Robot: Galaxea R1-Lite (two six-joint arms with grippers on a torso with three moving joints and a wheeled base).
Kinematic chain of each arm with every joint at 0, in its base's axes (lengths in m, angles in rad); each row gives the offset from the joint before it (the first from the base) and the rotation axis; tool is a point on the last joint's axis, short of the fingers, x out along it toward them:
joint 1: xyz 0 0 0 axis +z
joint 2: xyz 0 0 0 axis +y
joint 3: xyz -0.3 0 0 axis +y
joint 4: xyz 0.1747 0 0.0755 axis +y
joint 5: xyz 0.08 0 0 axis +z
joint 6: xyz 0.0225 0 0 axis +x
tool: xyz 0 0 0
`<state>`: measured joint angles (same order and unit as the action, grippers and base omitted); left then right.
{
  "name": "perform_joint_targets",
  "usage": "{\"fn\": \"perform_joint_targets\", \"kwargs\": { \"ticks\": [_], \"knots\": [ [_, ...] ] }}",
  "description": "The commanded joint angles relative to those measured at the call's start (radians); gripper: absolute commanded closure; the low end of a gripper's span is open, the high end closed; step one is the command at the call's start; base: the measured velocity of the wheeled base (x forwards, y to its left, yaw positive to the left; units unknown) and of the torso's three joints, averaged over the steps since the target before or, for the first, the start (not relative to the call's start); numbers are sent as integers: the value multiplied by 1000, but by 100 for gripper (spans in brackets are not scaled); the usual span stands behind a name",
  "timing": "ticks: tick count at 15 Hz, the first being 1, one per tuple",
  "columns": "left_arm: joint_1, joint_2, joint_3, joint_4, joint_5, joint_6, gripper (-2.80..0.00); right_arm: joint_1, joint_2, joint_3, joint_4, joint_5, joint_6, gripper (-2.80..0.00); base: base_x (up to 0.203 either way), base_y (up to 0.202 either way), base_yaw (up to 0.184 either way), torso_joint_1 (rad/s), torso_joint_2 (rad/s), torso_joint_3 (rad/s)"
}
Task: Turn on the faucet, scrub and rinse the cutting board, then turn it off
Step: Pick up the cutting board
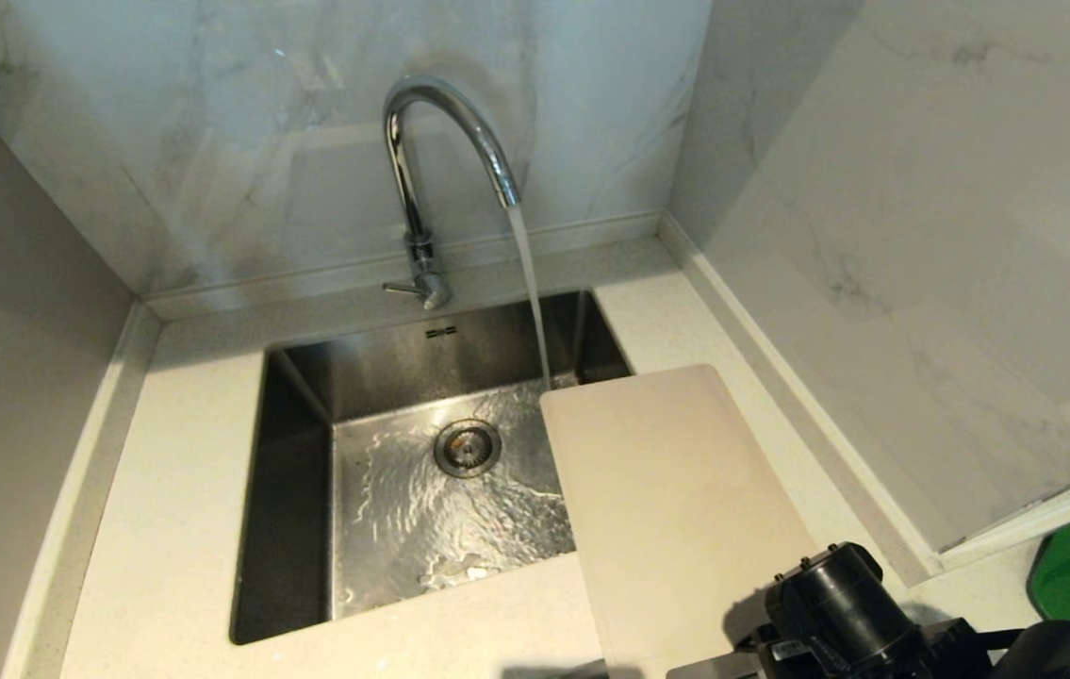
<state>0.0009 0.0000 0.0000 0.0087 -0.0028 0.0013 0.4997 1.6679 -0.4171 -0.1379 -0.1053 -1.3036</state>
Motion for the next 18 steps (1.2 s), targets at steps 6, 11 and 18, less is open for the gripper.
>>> {"fn": "perform_joint_targets", "kwargs": {
  "ticks": [6,11,18],
  "knots": [
    [1,1,3,0,0,0,0,23,6,49,-2,-4,-8,-280,0,0,0,0,0,0],
    [-1,2,3,-1,0,0,0,23,67,43,-3,-8,-8,-280,0,0,0,0,0,0],
    [1,0,3,0,0,0,0,21,205,31,-85,-10,-2,-280,0,0,0,0,0,0]
  ]
}}
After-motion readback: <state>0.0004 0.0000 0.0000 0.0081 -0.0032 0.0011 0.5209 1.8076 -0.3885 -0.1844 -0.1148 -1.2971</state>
